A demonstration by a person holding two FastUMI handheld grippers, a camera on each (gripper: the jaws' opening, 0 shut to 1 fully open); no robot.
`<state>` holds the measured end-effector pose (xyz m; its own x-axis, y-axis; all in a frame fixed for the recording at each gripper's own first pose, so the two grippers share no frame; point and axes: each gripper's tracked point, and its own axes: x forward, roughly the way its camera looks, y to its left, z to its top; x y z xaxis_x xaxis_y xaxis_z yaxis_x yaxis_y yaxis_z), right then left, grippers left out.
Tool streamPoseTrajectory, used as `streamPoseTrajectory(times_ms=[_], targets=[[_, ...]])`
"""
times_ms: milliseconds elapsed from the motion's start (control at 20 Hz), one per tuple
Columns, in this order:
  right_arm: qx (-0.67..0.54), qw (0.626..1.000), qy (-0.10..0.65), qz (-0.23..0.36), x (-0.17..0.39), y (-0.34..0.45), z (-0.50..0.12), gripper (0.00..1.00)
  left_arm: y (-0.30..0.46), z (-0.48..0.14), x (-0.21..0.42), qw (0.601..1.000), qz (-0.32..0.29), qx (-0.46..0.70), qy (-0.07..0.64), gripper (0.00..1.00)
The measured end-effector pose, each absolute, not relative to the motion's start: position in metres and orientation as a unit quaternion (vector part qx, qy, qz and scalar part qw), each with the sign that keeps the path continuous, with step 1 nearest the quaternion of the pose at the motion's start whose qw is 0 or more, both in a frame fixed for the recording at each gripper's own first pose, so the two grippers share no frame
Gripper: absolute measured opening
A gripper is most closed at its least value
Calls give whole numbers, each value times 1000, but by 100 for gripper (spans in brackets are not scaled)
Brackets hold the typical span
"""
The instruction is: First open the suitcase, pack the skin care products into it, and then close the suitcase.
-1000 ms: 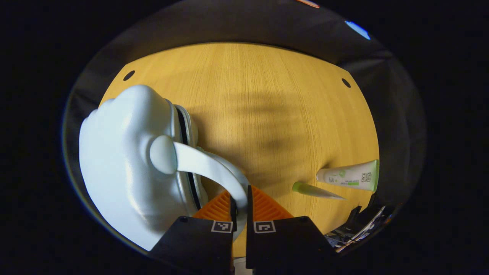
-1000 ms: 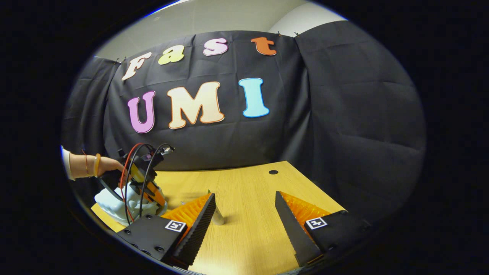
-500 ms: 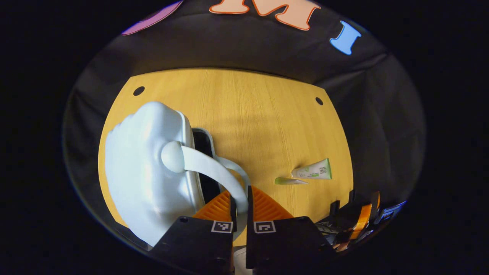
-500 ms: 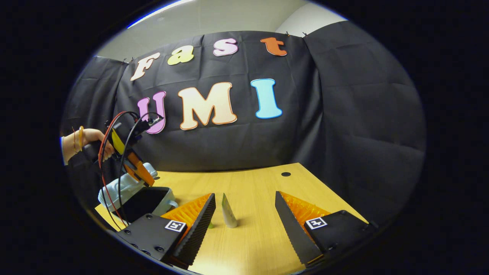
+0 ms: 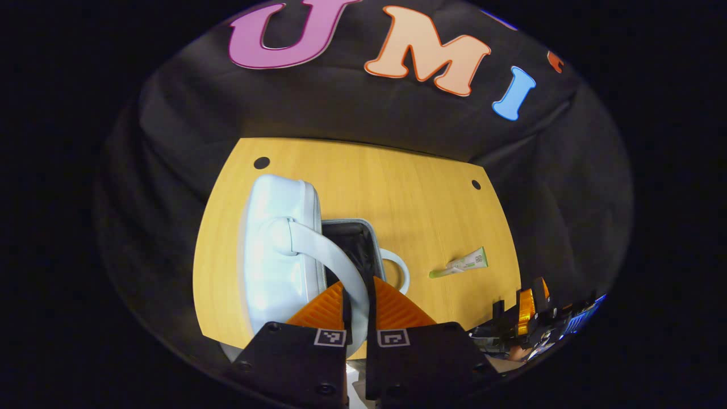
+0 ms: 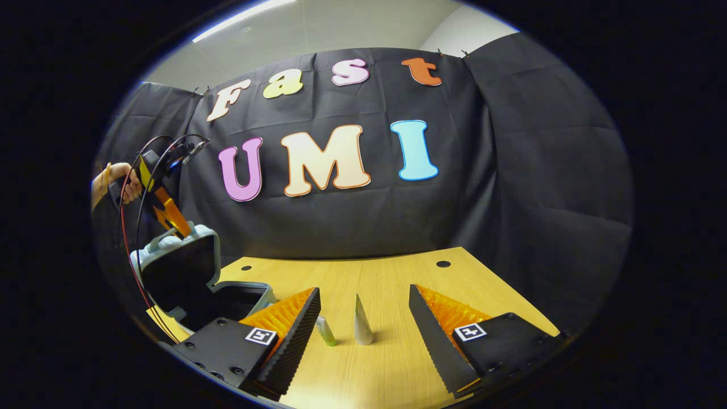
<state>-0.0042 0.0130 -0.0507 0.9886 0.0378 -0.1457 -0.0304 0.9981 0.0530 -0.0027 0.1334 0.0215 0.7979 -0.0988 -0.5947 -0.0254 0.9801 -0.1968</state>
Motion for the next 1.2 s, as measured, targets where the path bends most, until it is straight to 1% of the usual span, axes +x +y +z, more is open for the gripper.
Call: streamPoseTrajectory(times_ms=[100, 250, 350, 550, 600, 850, 1100, 1150, 1200], targets=[[26, 997, 75, 18, -4, 20, -51, 98, 165, 27, -10, 948, 8, -95, 304, 6], [19, 997, 74, 19, -1, 30, -51, 97, 225, 31, -24, 952, 69, -72, 291, 6], [18, 997, 74, 16, 1, 35, -52, 97, 265, 27, -33, 950, 110, -54, 288, 6], [33, 996, 77, 9, 7, 49, -56, 98, 325, 4, -41, 940, 164, -49, 295, 5], [33, 996, 79, 8, 8, 53, -59, 98, 339, -8, -33, 935, 179, -52, 301, 5], [25, 996, 87, 7, 14, 70, -65, 98, 422, -88, -39, 903, 249, -92, 338, 5], [22, 995, 99, -2, 15, 80, -71, 97, 464, -177, -48, 863, 284, -156, 388, 5], [16, 995, 98, -6, 14, 81, -70, 97, 467, -198, -47, 860, 288, -160, 390, 7], [11, 995, 97, -10, 15, 82, -69, 97, 468, -213, -46, 855, 289, -166, 398, 5]])
